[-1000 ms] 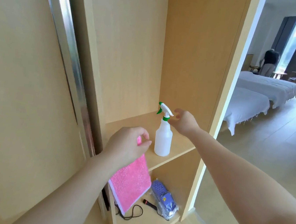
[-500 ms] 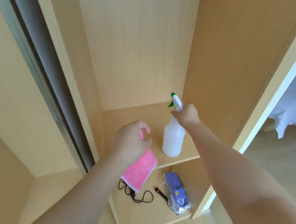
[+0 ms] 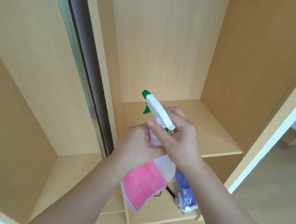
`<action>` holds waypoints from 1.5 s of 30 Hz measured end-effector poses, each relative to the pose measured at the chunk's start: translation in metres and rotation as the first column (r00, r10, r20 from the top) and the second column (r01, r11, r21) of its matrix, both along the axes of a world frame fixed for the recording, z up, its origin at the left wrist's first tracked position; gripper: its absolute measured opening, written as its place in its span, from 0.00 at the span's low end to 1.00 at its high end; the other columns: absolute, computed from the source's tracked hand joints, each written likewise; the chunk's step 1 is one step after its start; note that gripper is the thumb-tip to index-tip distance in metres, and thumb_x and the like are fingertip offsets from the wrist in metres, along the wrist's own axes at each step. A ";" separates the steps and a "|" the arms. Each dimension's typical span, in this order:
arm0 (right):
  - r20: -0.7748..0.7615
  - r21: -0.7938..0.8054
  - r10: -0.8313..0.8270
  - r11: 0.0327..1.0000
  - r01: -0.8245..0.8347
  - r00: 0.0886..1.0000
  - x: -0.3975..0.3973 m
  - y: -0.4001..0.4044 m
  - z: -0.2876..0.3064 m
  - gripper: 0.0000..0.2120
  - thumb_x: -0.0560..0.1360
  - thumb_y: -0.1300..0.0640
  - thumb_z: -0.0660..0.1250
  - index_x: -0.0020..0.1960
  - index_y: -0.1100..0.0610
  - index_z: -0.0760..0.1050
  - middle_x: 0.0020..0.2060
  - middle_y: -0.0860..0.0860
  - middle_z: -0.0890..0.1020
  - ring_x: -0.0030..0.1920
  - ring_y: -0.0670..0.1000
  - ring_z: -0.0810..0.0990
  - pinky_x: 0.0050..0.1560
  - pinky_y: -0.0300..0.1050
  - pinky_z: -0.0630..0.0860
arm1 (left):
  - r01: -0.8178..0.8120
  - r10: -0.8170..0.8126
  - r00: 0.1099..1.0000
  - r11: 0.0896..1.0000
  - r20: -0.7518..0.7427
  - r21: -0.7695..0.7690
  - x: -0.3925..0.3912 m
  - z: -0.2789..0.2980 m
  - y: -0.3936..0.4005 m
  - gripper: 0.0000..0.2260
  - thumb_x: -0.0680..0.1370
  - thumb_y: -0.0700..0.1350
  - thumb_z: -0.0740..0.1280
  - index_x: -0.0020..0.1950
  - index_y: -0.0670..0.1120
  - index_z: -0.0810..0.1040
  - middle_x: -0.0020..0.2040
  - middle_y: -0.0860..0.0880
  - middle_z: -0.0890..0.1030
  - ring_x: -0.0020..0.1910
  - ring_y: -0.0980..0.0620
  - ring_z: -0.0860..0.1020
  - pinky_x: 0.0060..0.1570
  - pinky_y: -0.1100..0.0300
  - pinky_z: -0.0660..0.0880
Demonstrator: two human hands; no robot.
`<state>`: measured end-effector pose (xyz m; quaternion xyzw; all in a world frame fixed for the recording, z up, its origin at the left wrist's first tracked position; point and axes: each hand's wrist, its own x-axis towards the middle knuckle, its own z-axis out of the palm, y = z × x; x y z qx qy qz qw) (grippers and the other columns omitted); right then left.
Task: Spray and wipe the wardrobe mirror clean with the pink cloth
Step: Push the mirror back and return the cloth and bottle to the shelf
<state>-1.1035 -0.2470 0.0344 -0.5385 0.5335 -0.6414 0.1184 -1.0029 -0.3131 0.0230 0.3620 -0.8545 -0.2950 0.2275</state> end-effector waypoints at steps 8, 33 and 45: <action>0.020 0.446 0.234 0.868 -0.218 0.972 0.071 0.013 0.005 0.11 0.71 0.56 0.73 0.50 0.49 0.75 0.40 0.51 0.80 0.37 0.40 0.78 0.38 0.31 0.72 | 0.023 -0.022 0.998 0.999 -0.053 0.035 0.092 -0.005 0.013 0.15 0.59 0.60 0.66 0.37 0.51 0.73 0.35 0.51 0.80 0.38 0.48 0.79 0.39 0.53 0.77; 0.149 0.660 0.040 0.740 -0.129 0.988 0.302 -0.044 -0.179 0.06 0.68 0.60 0.76 0.42 0.54 0.80 0.29 0.41 0.77 0.28 0.38 0.72 0.30 0.28 0.66 | -0.152 0.047 0.932 0.950 0.360 0.271 0.411 -0.176 -0.083 0.13 0.73 0.35 0.62 0.57 0.46 0.73 0.45 0.48 0.76 0.43 0.48 0.73 0.41 0.60 0.70; 0.177 0.825 0.069 0.534 -0.186 0.982 0.310 -0.073 -0.452 0.10 0.69 0.56 0.74 0.47 0.58 0.78 0.34 0.46 0.75 0.34 0.45 0.71 0.35 0.36 0.65 | -0.355 0.285 0.904 0.915 0.320 0.189 0.433 -0.422 -0.117 0.11 0.72 0.33 0.62 0.33 0.47 0.69 0.30 0.52 0.71 0.34 0.50 0.67 0.31 0.68 0.61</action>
